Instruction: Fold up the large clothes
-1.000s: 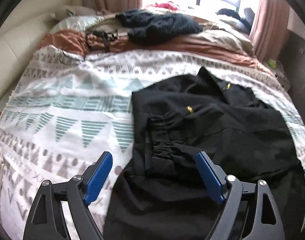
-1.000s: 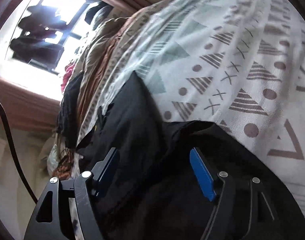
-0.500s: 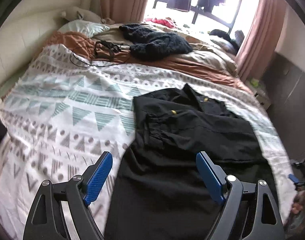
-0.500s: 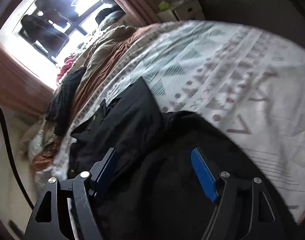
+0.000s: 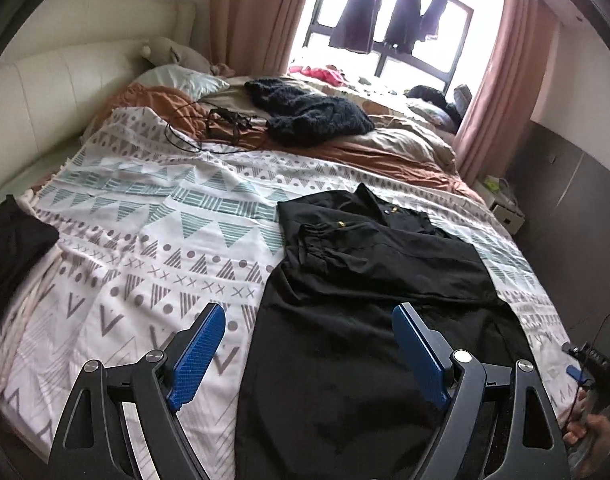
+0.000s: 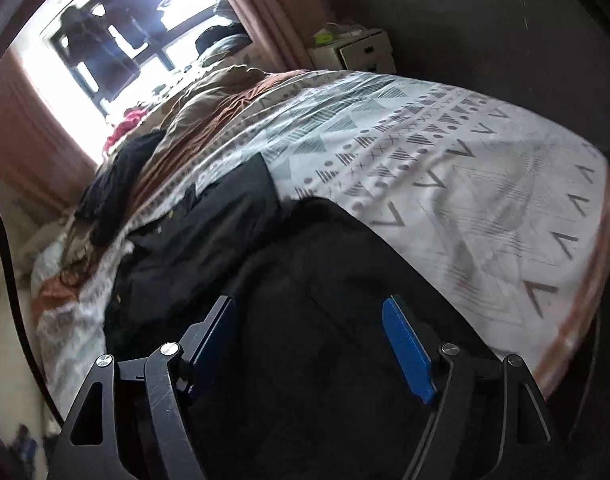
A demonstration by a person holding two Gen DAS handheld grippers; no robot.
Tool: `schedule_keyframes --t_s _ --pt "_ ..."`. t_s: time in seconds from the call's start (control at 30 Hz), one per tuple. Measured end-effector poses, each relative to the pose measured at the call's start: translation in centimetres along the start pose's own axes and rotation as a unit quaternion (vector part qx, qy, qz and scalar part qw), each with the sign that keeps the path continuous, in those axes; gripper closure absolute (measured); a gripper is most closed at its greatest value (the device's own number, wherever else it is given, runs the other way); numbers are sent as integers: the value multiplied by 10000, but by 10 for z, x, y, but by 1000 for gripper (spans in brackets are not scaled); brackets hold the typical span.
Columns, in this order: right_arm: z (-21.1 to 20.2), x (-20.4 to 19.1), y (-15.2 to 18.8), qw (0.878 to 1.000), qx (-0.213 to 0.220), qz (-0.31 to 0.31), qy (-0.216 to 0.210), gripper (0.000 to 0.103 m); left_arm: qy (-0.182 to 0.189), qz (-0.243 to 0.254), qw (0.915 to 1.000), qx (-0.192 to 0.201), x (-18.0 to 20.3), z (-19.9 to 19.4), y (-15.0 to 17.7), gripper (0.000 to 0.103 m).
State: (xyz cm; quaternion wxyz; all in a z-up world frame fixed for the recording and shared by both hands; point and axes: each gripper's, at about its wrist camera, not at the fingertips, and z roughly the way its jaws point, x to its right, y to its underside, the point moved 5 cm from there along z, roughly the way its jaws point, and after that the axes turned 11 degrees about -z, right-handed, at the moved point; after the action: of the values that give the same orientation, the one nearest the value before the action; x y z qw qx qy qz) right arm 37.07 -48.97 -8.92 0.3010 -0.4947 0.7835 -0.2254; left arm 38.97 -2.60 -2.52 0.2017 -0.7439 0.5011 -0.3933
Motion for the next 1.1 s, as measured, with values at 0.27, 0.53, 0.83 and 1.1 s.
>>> schedule_keyframes --t_s 0.27,0.53,0.83,1.1 --pt "-36 7 58 9997 -5 -135 -191 15 -77 -9 9997 253 -13 -53 24 17" --pt "-72 22 96 9990 13 -436 -81 8 139 -4 9992 369 -22 -94 56 4" --pt "-118 39 126 9959 288 -858 -89 0 216 -206 9991 313 -45 -123 95 1" --pt "-142 59 148 9949 529 -832 -200 1 83 -388 9984 409 -76 -154 119 1"
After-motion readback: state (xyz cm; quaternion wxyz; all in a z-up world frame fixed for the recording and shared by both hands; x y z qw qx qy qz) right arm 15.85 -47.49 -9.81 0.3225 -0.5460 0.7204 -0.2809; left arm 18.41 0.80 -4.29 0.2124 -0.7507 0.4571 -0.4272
